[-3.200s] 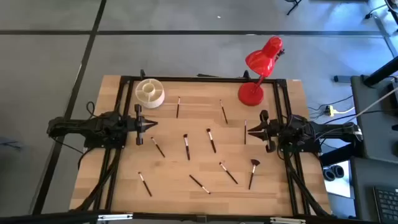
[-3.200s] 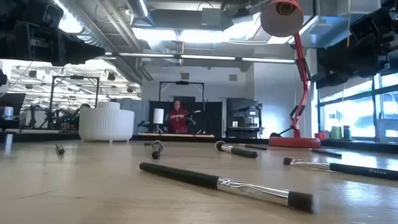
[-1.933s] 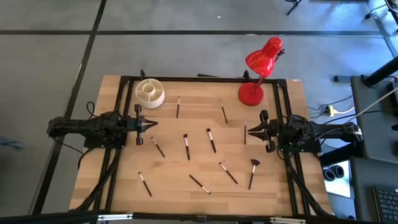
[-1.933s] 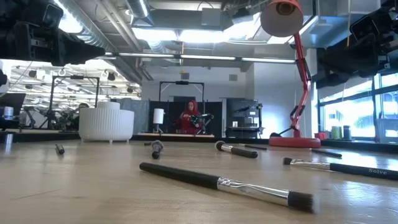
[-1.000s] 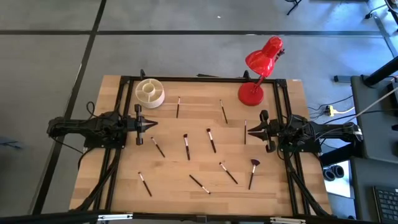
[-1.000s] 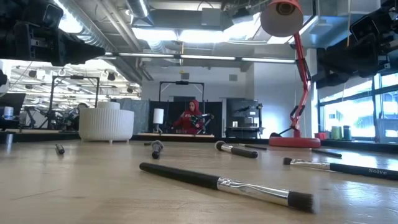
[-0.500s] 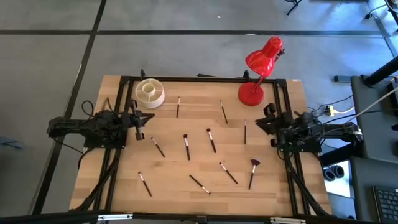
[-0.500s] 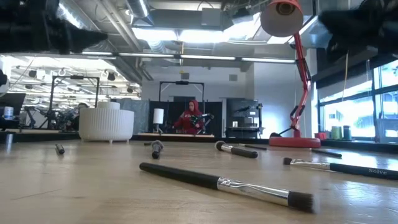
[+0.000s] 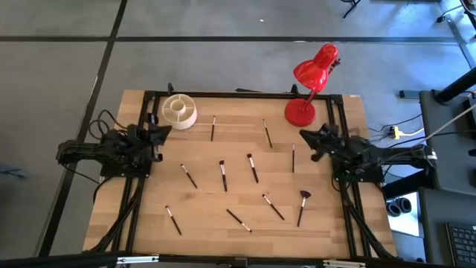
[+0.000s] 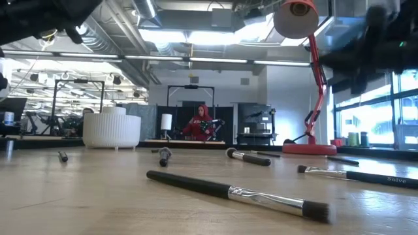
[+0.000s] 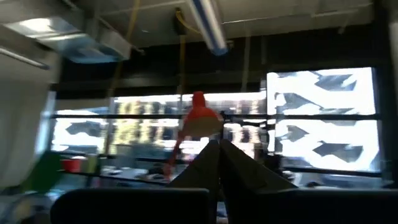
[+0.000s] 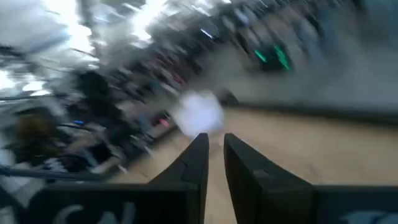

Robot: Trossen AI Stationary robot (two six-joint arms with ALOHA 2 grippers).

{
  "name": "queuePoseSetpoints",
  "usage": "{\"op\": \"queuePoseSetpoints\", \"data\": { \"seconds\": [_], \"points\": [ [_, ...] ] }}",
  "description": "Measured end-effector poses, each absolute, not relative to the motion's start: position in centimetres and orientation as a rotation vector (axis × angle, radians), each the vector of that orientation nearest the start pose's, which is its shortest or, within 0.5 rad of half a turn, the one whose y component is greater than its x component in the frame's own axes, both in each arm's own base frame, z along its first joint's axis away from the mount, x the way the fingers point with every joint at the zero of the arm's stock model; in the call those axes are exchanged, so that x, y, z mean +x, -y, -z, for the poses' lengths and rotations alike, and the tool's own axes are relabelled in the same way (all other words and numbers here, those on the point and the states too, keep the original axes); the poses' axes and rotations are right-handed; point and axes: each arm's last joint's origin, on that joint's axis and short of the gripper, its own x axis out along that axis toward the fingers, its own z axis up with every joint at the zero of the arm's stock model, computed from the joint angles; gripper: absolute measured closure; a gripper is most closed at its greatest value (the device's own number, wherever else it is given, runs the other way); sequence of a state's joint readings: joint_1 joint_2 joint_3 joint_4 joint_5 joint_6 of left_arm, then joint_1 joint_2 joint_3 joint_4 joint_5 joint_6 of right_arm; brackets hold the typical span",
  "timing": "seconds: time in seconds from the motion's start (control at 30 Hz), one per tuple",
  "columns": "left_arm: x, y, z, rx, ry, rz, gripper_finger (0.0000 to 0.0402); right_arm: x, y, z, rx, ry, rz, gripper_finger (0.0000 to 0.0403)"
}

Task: Put items in baskets/containers
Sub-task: Put the eyeshadow brush into the organizer

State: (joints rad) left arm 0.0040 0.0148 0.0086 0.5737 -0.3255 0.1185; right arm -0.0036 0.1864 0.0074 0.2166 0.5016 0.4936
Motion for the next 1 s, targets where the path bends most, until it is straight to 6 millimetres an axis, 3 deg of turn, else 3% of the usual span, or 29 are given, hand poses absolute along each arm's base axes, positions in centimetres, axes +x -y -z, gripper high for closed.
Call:
{"op": "queuePoseSetpoints", "data": {
  "seconds": [0.23, 0.4, 0.53, 0.77, 1.0],
  "points": [
    [8.2, -2.1, -20.3, 0.013, 0.331, -0.812, 0.0397, 11.3, 1.8, -15.2, 0.737, 0.03, 0.604, 0.0351],
    [8.8, -2.0, -19.0, -0.029, 0.232, -0.752, 0.0394, 11.8, 2.3, -15.4, 0.792, -0.167, 0.74, 0.0351],
    [8.8, -2.3, -19.7, 0.02, 0.275, -0.803, 0.0397, 12.3, 2.6, -16.0, 0.807, -0.308, 0.828, 0.0351],
    [10.0, -2.9, -19.3, 0.099, 0.204, -0.733, 0.0393, 14.4, 2.5, -16.5, 0.839, -0.526, 0.786, 0.0351],
    [11.4, -4.2, -17.7, 0.02, 0.084, -0.754, 0.0393, 16.3, 2.9, -16.5, 0.731, -0.647, 0.782, 0.0351]
  ]
}}
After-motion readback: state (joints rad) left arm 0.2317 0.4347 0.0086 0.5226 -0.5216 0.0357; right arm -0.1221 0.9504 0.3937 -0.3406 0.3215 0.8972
